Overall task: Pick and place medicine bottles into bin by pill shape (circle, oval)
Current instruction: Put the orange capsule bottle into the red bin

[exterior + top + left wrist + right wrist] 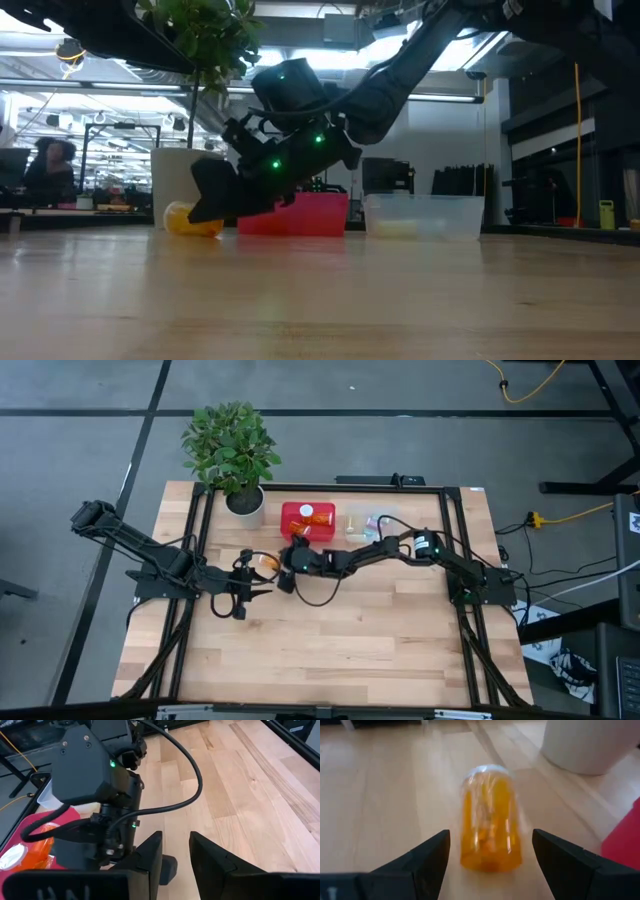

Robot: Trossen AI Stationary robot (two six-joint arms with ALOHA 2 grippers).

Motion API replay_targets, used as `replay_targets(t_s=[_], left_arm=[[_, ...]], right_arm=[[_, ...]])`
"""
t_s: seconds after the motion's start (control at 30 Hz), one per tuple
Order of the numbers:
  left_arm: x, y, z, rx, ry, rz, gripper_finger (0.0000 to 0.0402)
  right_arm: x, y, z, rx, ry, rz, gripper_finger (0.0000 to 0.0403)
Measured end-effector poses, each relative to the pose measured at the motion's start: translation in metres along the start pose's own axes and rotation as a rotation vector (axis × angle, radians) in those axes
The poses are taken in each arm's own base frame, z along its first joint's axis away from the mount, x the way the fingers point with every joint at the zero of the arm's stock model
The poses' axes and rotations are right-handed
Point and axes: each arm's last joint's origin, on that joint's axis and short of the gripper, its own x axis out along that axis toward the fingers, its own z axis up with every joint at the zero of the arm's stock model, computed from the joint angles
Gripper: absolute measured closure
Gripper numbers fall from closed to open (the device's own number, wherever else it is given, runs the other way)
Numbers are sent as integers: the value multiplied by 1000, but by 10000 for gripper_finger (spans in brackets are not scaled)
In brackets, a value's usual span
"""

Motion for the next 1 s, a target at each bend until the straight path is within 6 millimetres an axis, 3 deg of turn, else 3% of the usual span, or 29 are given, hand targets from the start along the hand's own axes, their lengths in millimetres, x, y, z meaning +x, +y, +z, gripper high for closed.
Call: replay_targets(t_s=[0.43,0.83,1.0], left_arm=[[0,0,0,0,0,0,310],[0,0,0,0,0,0,310],[0,0,0,0,0,0,310]], right_arm=[[0,1,-1,1,9,26,122],[0,2,0,57,-2,54,209],[0,2,1,105,-8,50,222]])
